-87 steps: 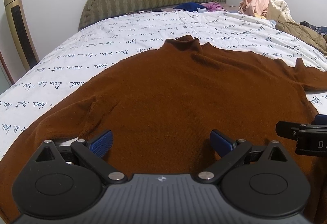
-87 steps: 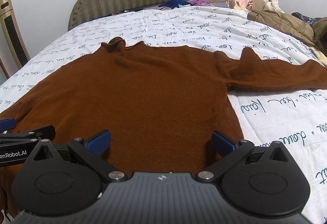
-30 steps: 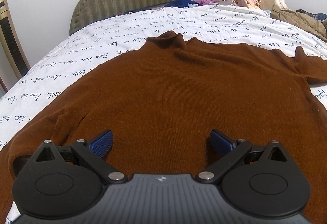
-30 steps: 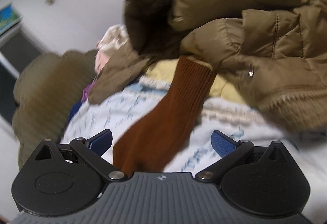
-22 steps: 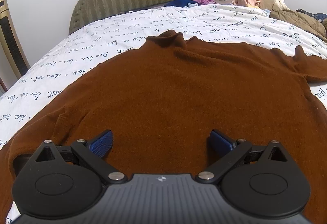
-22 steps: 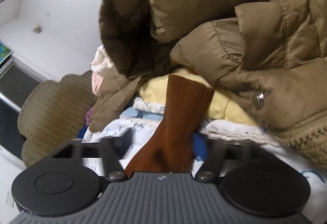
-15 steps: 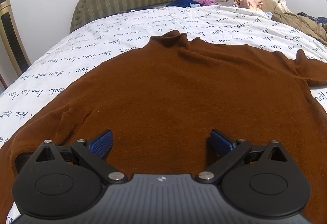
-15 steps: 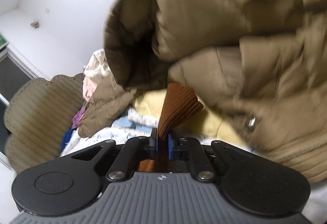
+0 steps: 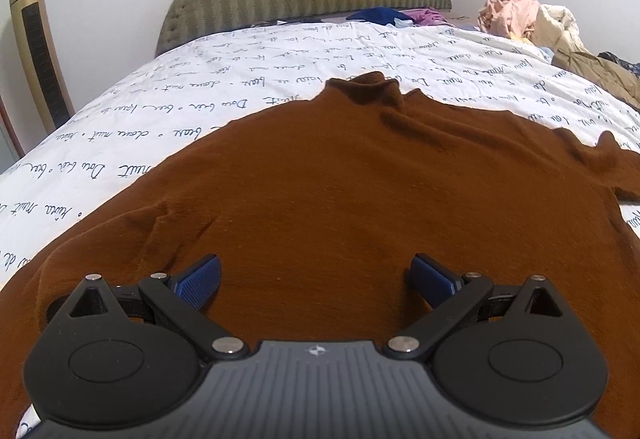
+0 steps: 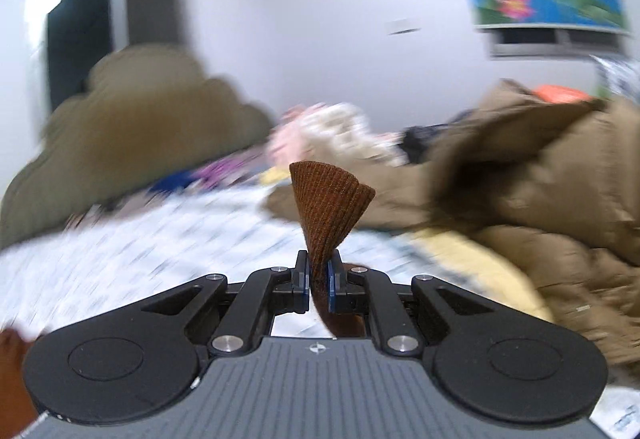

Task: Fold small clothes
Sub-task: 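Grasp the sweater's sleeve cuff with the right gripper and lift it, then lay the held sleeve across the sweater body with the right gripper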

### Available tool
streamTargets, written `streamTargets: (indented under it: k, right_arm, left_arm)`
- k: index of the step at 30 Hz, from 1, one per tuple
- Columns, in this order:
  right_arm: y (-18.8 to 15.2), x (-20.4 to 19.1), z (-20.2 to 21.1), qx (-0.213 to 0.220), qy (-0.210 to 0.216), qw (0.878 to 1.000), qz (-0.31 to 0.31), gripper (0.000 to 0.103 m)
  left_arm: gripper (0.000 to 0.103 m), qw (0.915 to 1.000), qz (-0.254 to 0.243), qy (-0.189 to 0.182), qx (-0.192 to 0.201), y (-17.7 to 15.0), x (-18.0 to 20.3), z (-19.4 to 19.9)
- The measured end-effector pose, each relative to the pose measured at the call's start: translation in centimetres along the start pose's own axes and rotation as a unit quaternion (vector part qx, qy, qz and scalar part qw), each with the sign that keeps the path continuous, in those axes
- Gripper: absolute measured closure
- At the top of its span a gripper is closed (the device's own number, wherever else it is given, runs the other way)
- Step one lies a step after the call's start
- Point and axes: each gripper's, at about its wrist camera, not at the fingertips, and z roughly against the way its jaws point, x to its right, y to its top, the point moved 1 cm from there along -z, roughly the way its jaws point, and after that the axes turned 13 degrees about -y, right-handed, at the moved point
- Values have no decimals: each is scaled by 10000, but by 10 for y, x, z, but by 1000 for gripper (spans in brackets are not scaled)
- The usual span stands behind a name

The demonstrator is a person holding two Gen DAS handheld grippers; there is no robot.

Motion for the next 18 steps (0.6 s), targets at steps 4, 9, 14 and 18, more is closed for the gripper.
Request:
streamTargets:
  k: [4, 9, 14, 18]
  right_arm:
    - [-18, -54, 12, -218, 629, 9963, 538, 90]
    - [-28, -111, 37, -414, 1157, 9877, 970, 90]
    - [-41, -155, 68, -528, 1456, 9789, 1330, 90]
    - [-49, -183, 72, -653, 1637, 9711, 1612, 90]
  left_arm:
    - [1, 10000, 95, 21, -10, 0, -5, -3]
    - [1, 9999, 108, 18, -30, -1, -7, -6]
    - [1, 9999, 99, 10, -70, -4, -8, -9]
    - [1, 9999, 105, -4, -92, -5, -9, -12]
